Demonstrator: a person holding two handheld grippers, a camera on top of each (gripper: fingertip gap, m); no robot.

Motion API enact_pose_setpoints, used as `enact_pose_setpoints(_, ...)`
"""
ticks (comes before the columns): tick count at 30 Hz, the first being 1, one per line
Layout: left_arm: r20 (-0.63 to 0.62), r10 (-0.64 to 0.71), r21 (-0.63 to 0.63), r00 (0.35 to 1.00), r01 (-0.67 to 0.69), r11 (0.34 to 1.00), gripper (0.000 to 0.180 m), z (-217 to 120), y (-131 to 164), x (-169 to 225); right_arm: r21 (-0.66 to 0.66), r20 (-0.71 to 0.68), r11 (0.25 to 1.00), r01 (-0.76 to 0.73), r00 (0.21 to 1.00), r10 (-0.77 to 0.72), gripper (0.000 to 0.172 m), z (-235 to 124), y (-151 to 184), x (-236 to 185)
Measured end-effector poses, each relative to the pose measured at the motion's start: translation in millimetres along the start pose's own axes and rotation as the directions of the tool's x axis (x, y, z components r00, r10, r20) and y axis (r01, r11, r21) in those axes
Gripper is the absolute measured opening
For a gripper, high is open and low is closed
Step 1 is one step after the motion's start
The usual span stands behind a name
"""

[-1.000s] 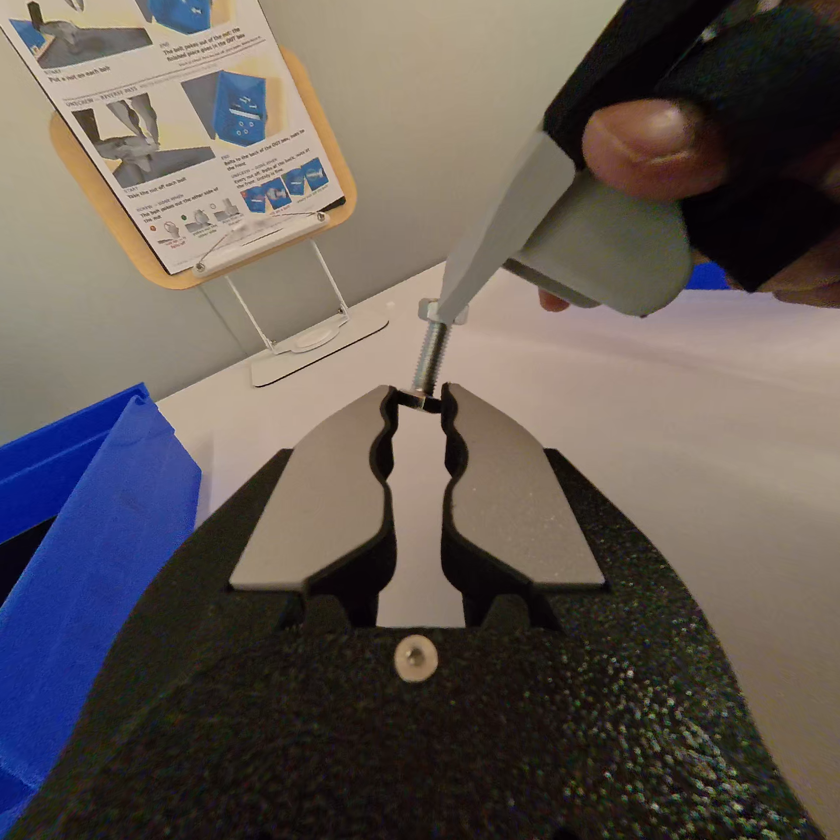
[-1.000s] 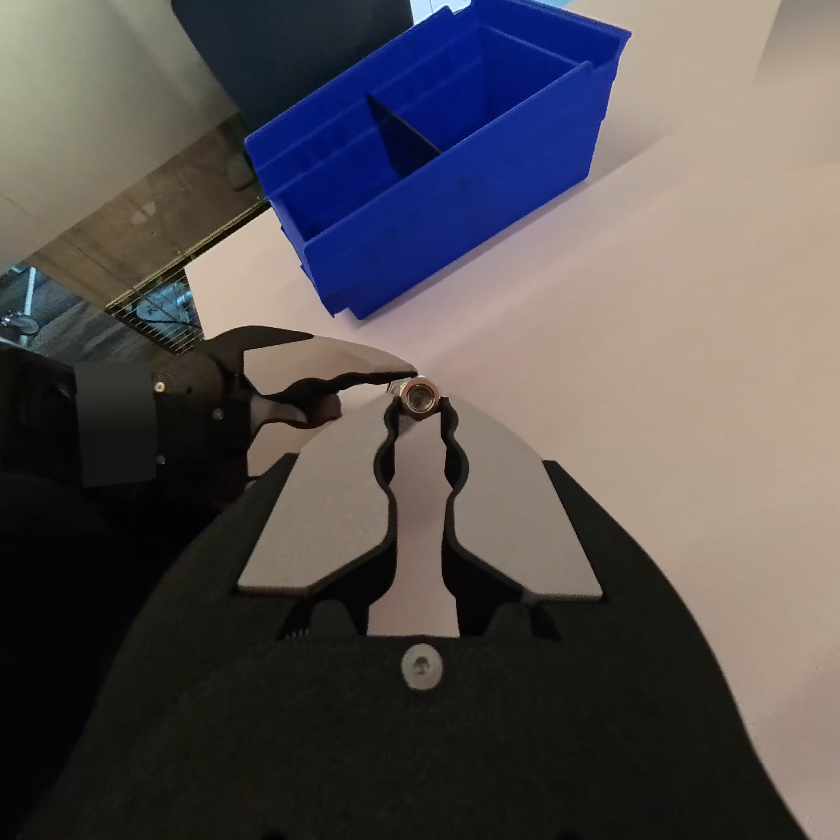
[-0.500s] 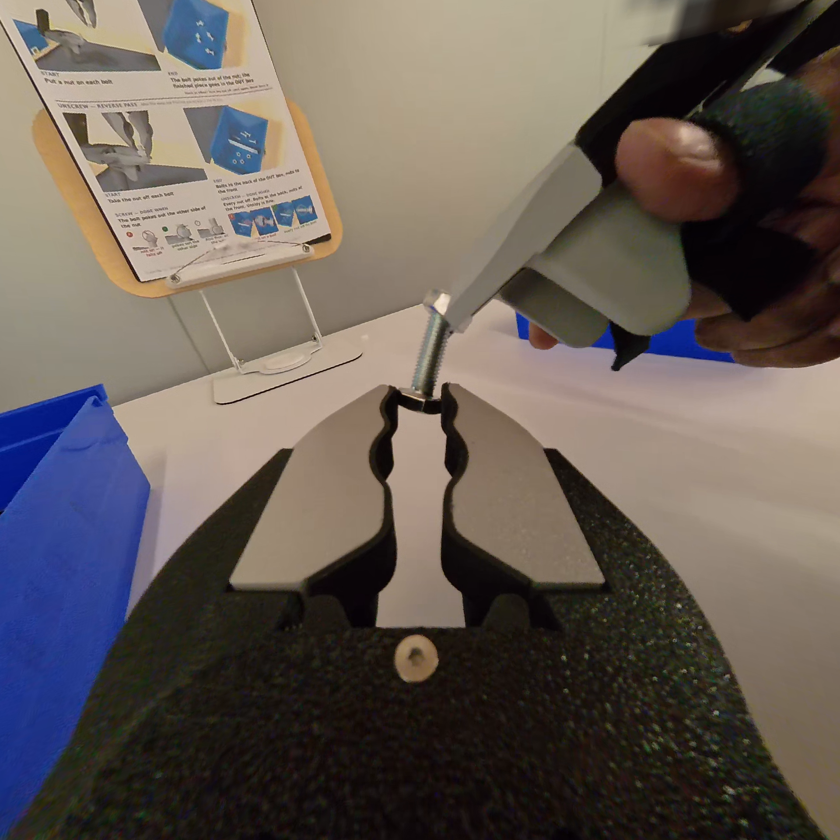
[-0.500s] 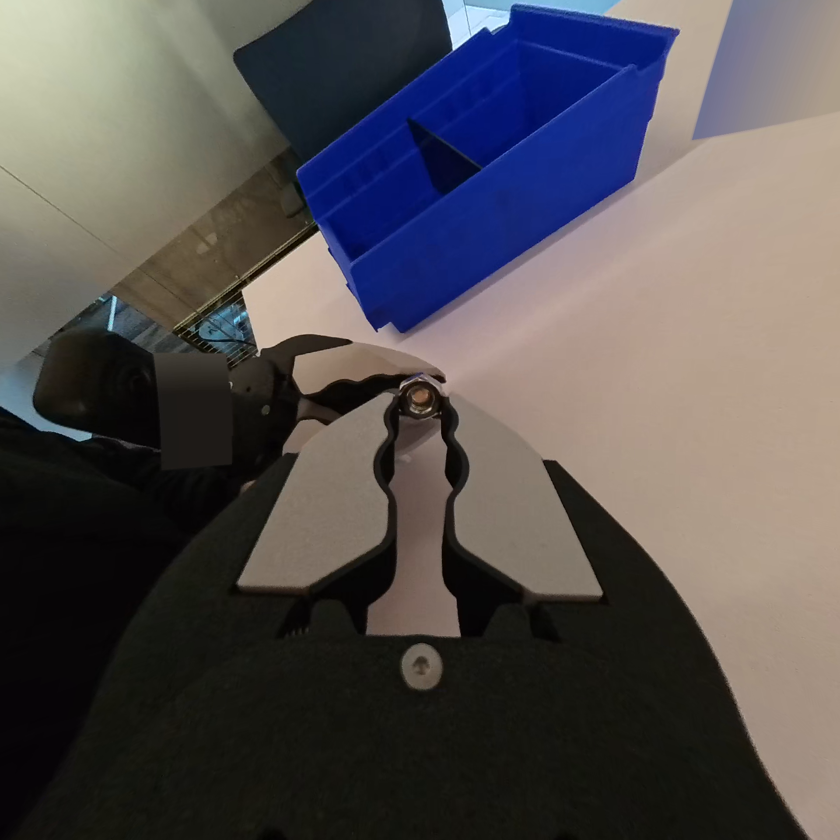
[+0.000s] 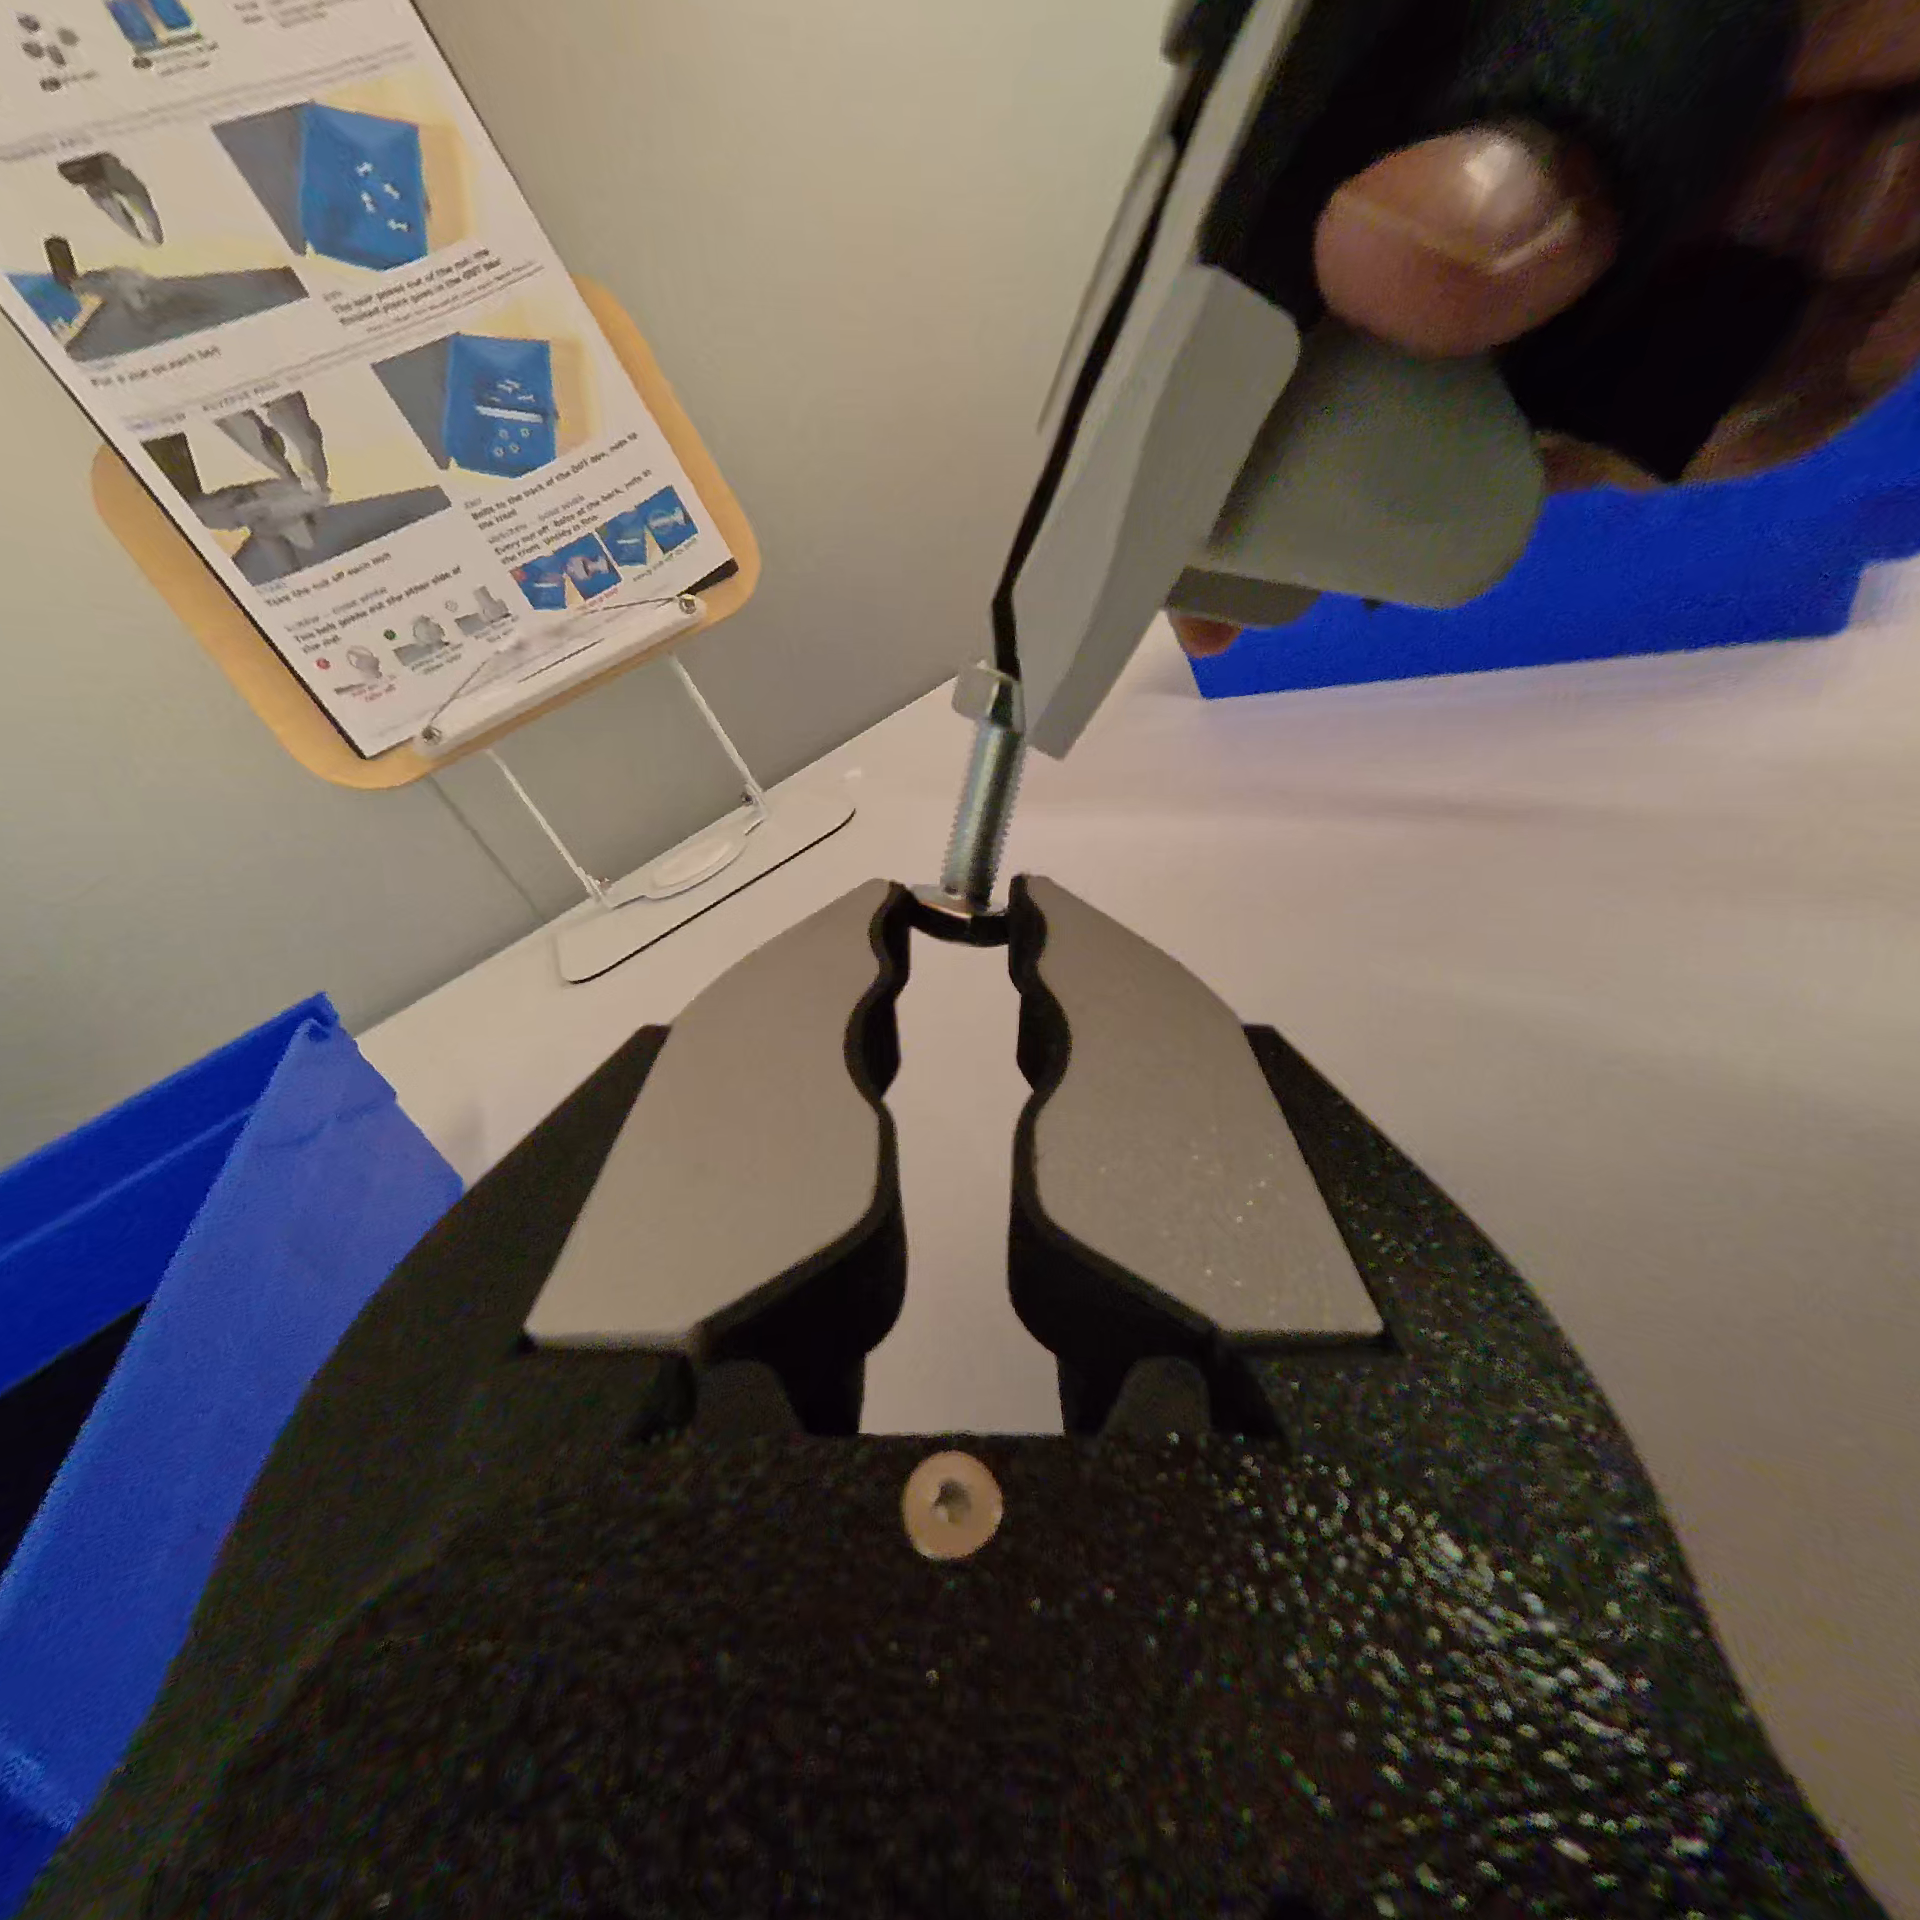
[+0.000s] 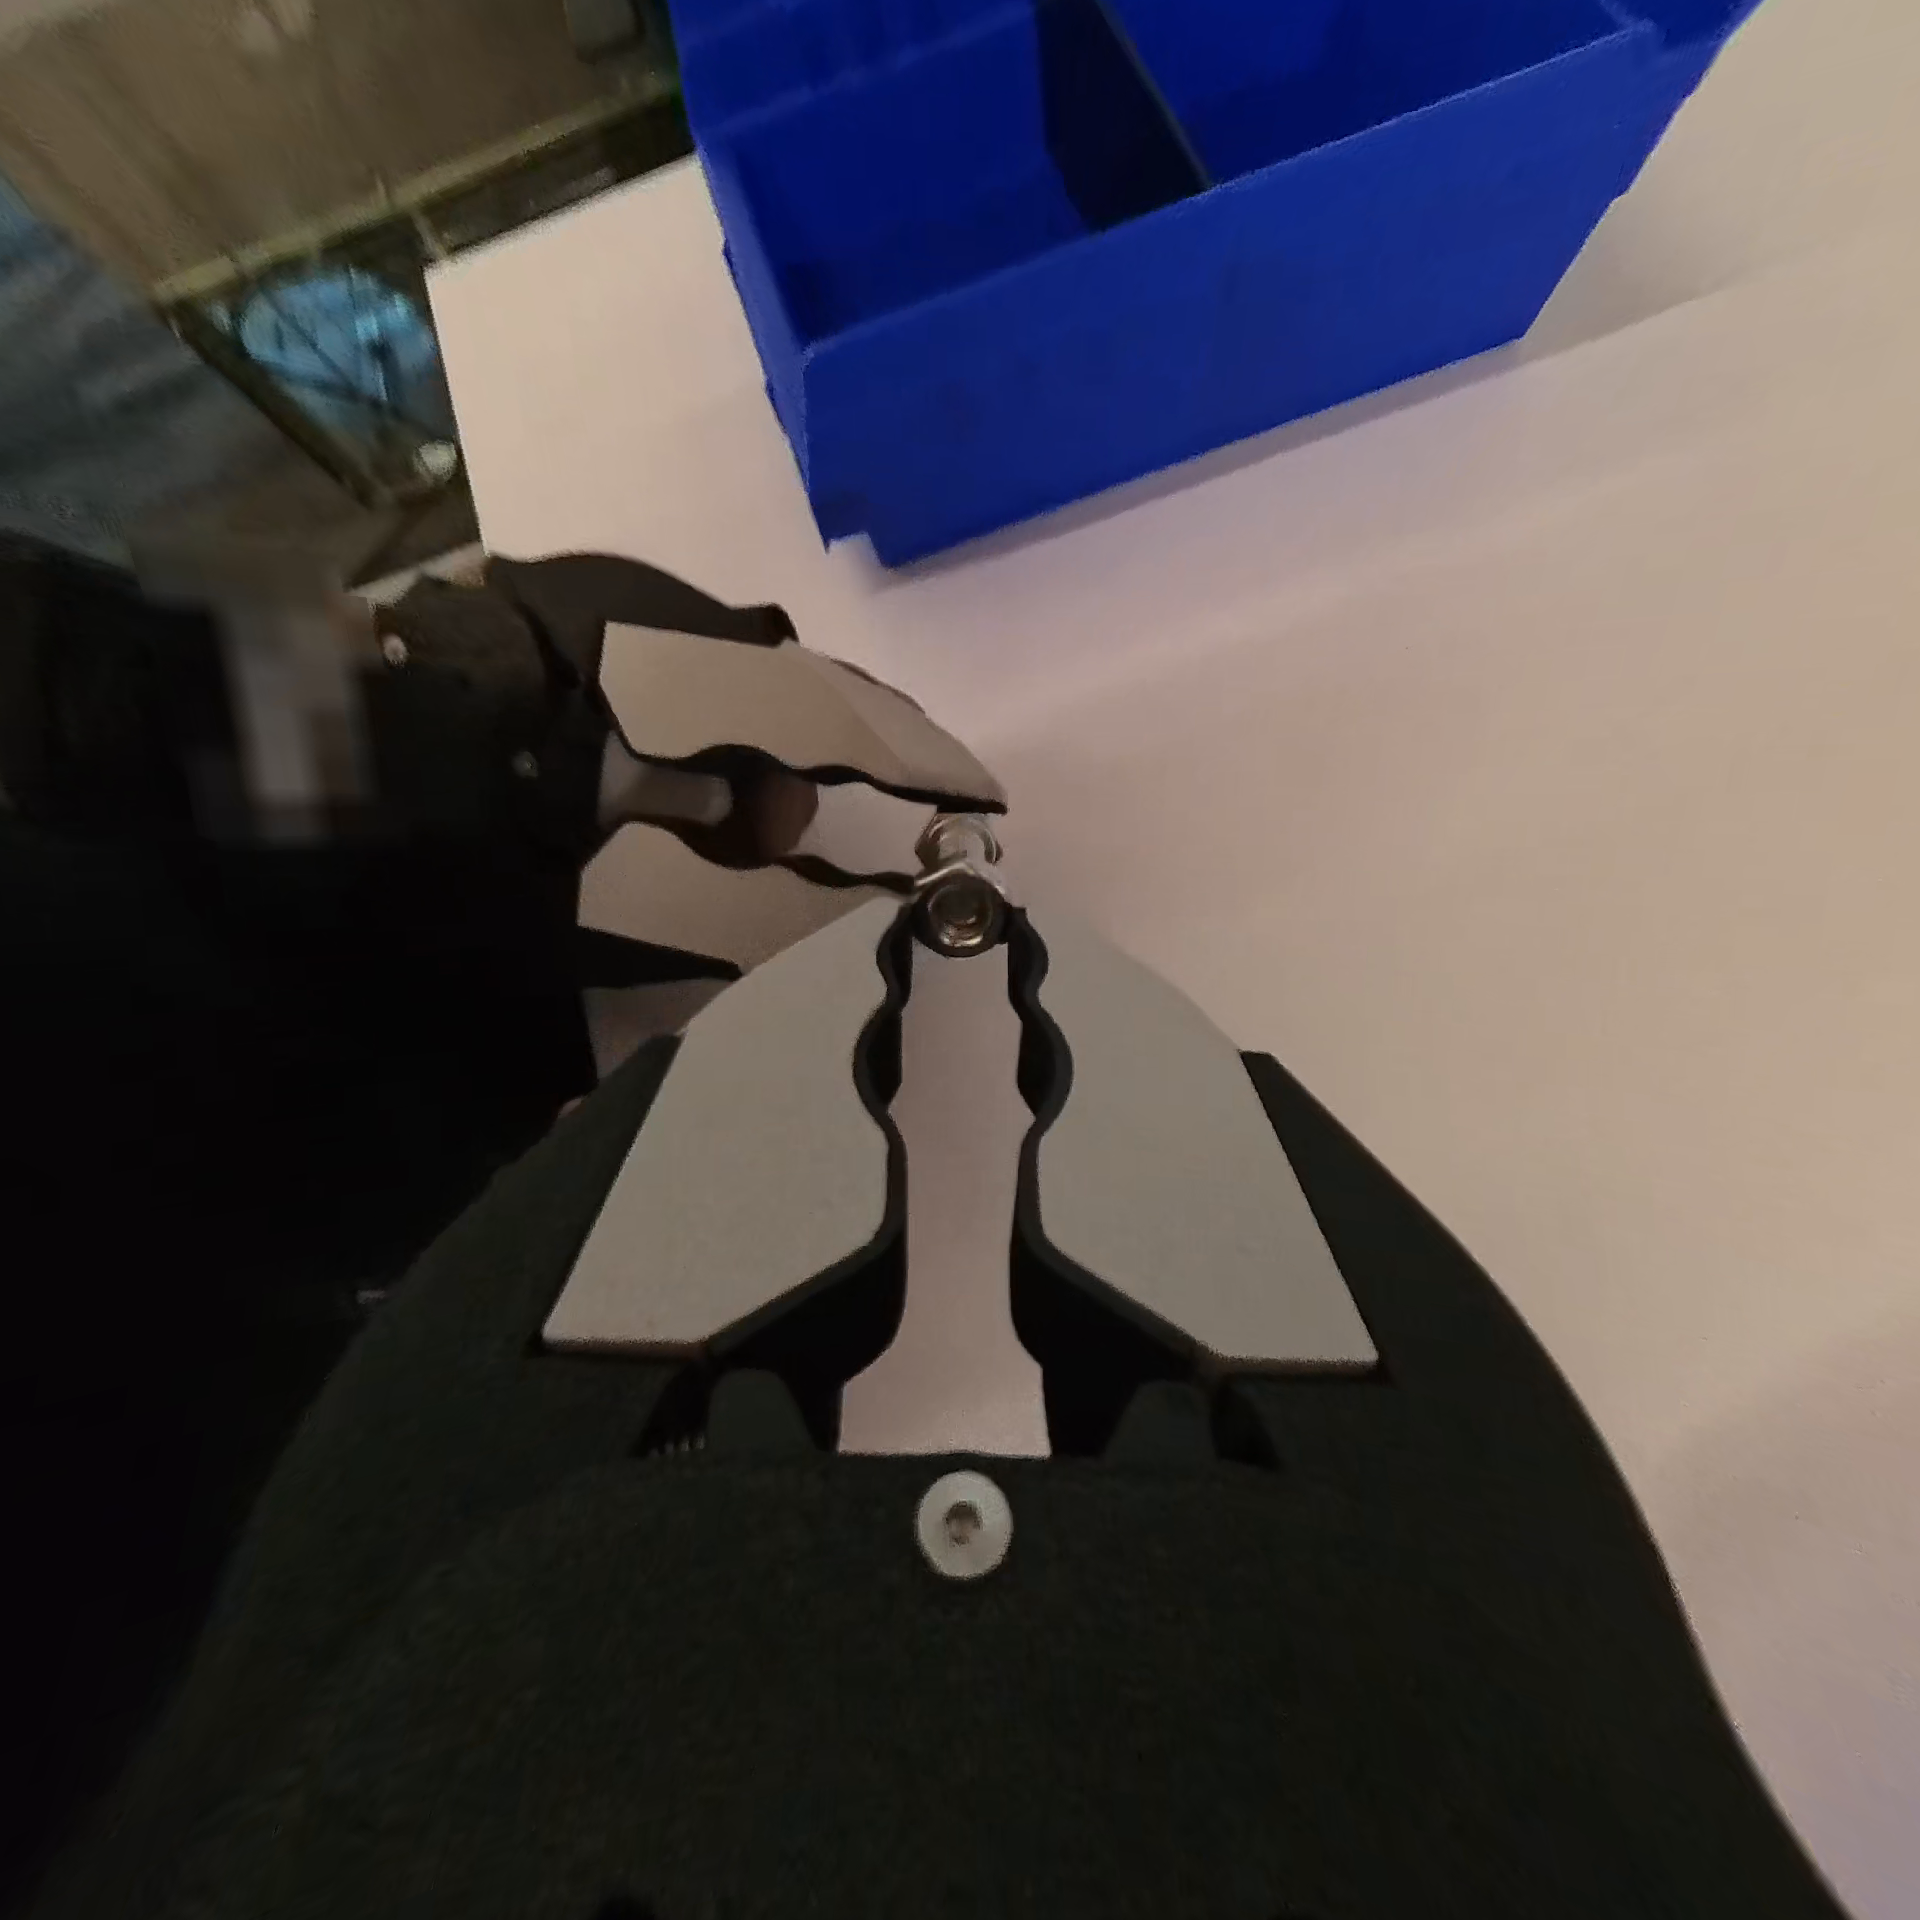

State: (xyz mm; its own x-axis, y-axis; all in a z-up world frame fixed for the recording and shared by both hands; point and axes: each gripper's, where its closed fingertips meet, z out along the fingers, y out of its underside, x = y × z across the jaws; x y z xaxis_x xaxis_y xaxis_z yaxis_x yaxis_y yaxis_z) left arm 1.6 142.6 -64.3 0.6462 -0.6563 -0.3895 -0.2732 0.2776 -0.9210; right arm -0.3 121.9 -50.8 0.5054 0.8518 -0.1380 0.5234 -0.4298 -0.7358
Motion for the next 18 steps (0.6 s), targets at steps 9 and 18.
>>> enact_pose_setpoints(9, 0.003, 0.03, -0.031, 1.0, -0.03, 0.999, 0.018, 0.1, 4.5, -1.2, -0.039, 0.047, 0.998, -0.053, 0.997, 0.055, 0.017, 3.1, 2.1, 1.2)
enact_pose_setpoints(18, -0.061, -0.102, -0.015, 0.993, 0.101, 0.995, 0.018, 2.6, 5.2, 3.1, -0.009, 0.074, 0.995, -0.097, 0.992, 0.097, 0.017, 2.7, 0.9, 2.1)
